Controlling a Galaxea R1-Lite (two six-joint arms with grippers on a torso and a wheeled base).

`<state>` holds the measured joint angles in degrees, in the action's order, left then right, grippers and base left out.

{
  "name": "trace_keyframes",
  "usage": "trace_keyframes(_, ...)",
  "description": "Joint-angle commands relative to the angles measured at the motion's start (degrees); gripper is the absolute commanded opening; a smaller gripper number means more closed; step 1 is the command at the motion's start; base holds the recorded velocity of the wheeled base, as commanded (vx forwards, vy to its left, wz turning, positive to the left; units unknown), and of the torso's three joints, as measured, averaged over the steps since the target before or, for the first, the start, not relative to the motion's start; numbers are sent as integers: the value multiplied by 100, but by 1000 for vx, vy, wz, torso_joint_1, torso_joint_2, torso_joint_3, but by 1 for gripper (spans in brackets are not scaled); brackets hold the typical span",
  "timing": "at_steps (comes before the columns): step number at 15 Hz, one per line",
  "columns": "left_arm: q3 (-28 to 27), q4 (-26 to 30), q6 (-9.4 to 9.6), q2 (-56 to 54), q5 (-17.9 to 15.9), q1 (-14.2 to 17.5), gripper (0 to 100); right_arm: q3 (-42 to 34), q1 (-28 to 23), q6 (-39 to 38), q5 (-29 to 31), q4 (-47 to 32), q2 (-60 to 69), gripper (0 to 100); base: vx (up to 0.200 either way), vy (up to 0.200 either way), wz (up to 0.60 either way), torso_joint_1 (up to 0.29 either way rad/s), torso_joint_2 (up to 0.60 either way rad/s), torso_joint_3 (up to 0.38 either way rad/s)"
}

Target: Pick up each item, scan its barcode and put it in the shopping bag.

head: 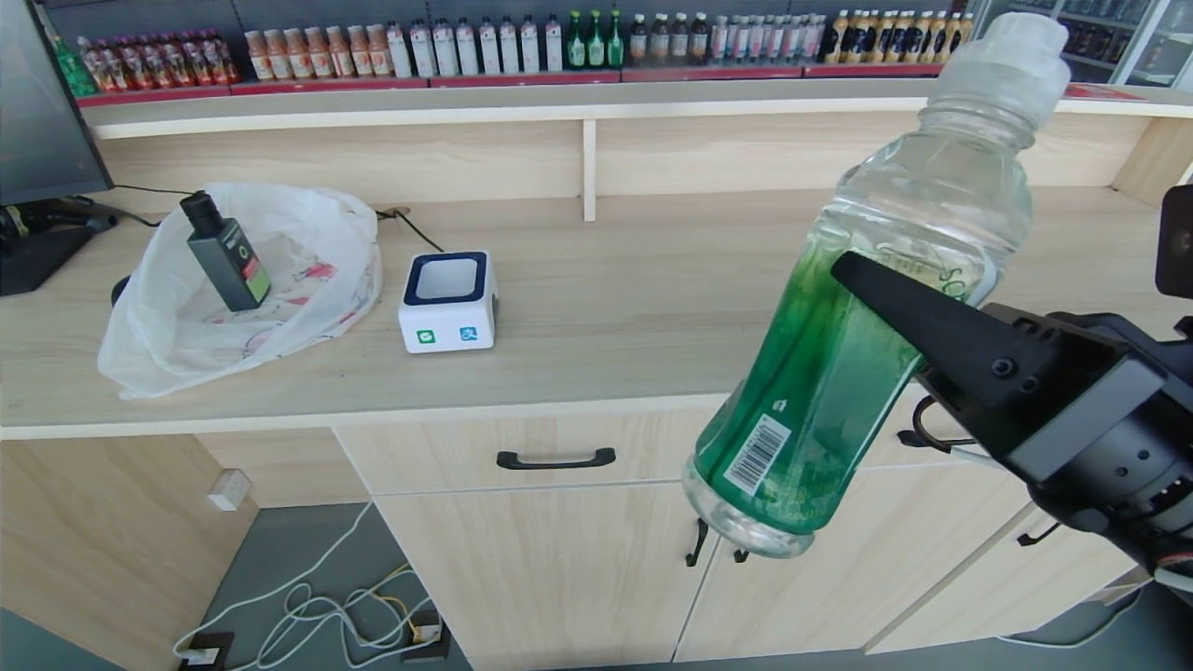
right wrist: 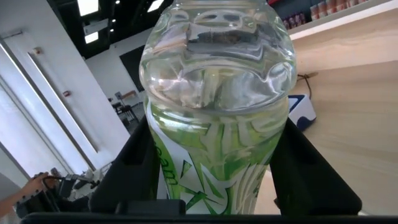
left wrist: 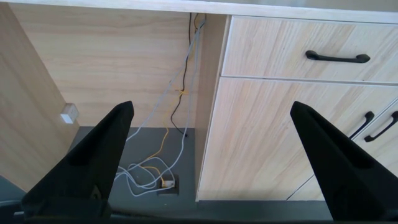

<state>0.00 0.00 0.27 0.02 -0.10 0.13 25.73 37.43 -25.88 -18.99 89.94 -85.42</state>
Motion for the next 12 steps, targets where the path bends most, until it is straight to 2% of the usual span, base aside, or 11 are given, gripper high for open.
trace_keyframes(1,0,0,0,-2,1,4,100,-104,2,189,10,6,-19,0,0,0,0,0,0,0)
trace_keyframes(4,0,0,0,-2,1,4,100,-323,-25,804,18,6,-80,0,0,0,0,0,0,0)
trace_keyframes(8,0,0,8,-2,1,4,100,-323,-16,1437,1477,6,-247,0,0,0,0,0,0,0)
trace_keyframes(12,0,0,0,-2,1,4,100,-350,-25,2386,2224,6,-414,0,0,0,0,0,0,0)
